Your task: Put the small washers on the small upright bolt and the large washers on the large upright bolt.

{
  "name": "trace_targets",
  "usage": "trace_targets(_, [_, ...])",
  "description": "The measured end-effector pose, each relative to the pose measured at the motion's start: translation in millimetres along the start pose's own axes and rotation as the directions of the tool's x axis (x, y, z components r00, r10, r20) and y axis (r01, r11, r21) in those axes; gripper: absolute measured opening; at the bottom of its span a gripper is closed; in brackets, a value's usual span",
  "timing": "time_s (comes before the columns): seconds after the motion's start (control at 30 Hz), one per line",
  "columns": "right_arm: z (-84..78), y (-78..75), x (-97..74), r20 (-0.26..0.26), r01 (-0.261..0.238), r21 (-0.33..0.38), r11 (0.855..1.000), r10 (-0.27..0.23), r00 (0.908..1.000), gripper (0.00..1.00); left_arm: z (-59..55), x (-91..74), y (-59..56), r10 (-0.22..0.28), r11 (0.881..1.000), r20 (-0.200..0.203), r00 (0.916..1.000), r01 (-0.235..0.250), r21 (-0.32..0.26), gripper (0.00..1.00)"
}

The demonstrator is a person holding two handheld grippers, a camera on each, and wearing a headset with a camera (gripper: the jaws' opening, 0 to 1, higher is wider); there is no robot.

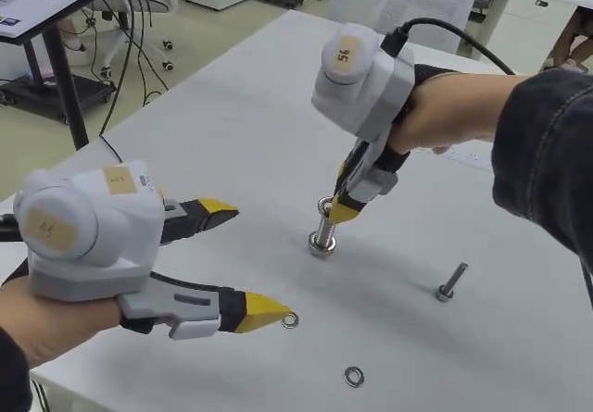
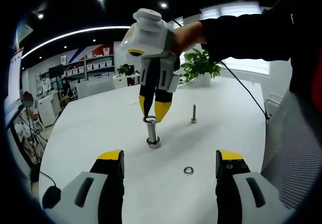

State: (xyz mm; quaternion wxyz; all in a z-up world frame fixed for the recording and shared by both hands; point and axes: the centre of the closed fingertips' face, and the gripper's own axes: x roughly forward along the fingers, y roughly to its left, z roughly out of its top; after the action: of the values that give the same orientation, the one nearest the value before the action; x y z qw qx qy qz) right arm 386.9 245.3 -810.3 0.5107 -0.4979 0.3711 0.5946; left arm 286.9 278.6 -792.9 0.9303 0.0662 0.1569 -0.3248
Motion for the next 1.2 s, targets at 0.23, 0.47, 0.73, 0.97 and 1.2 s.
trace_targets(0.23, [-3.5, -0.8, 5.2, -0.01, -0.004, 0.002, 1.0, 0.004, 0.9999, 0.23, -2.3, -1.1, 0.6, 0.002, 1.0, -0.005, 1.0, -0.002, -0.003, 0.74])
trace_targets(0.47, [-3.1, -0.6, 7.9, -0.008, -0.013, 0.01, 1.0, 0.013, 0.9999, 0.23, -4.1, -0.8, 0.0, -0.001, 1.0, -0.009, 1.0, 0.001, -0.007, 0.74])
trace_targets(0.73, [-4.2, 2.0, 15.2, -0.009, -0.021, 0.015, 1.0, 0.021, 0.9997, 0.23, -5.9, -1.1, 1.4, -0.001, 1.0, -0.011, 0.9999, 0.001, -0.013, 0.73])
trace_targets(0.97, [-6.6, 1.7, 22.4, -0.006, -0.023, 0.019, 1.0, 0.023, 0.9997, 0.23, -8.1, 0.1, 1.5, -0.004, 1.0, -0.015, 0.9999, 0.003, -0.015, 0.73])
trace_targets(1.2, [-10.1, 0.1, 35.5, -0.007, -0.028, 0.027, 0.999, 0.028, 0.9996, 0.23, -9.4, 1.1, 2.0, -0.003, 1.0, -0.016, 0.9999, 0.003, -0.017, 0.73])
